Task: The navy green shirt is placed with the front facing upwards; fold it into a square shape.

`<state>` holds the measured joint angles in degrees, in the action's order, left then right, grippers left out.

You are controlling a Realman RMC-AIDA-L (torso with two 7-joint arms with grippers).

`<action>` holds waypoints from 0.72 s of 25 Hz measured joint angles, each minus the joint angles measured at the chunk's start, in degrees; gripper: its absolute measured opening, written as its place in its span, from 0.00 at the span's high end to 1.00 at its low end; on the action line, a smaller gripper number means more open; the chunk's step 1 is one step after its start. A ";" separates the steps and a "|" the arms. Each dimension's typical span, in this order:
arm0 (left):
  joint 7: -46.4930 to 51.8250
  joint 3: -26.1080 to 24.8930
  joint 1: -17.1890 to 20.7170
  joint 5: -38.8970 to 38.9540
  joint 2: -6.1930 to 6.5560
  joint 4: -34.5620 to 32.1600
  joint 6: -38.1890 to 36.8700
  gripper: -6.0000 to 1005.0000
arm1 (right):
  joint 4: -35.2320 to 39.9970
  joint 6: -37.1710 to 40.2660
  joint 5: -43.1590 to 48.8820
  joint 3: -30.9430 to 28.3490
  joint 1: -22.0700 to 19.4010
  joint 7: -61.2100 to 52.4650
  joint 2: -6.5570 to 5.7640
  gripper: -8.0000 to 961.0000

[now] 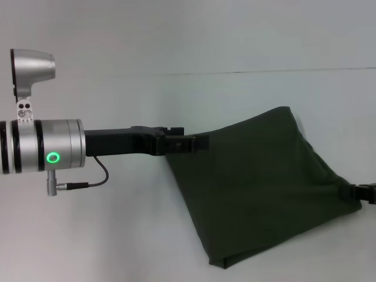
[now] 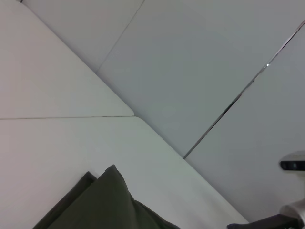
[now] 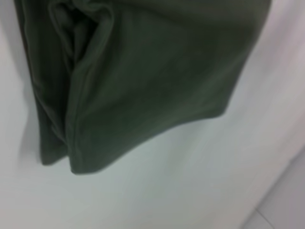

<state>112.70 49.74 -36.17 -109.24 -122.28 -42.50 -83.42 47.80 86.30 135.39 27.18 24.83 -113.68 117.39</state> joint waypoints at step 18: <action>0.33 0.00 -0.40 0.02 0.07 0.14 0.01 0.04 | 0.51 2.69 -1.70 -6.88 -0.75 1.67 -1.11 0.63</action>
<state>113.02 49.74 -36.57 -109.22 -122.21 -42.36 -83.41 48.31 88.99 133.69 20.30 24.08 -112.01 116.29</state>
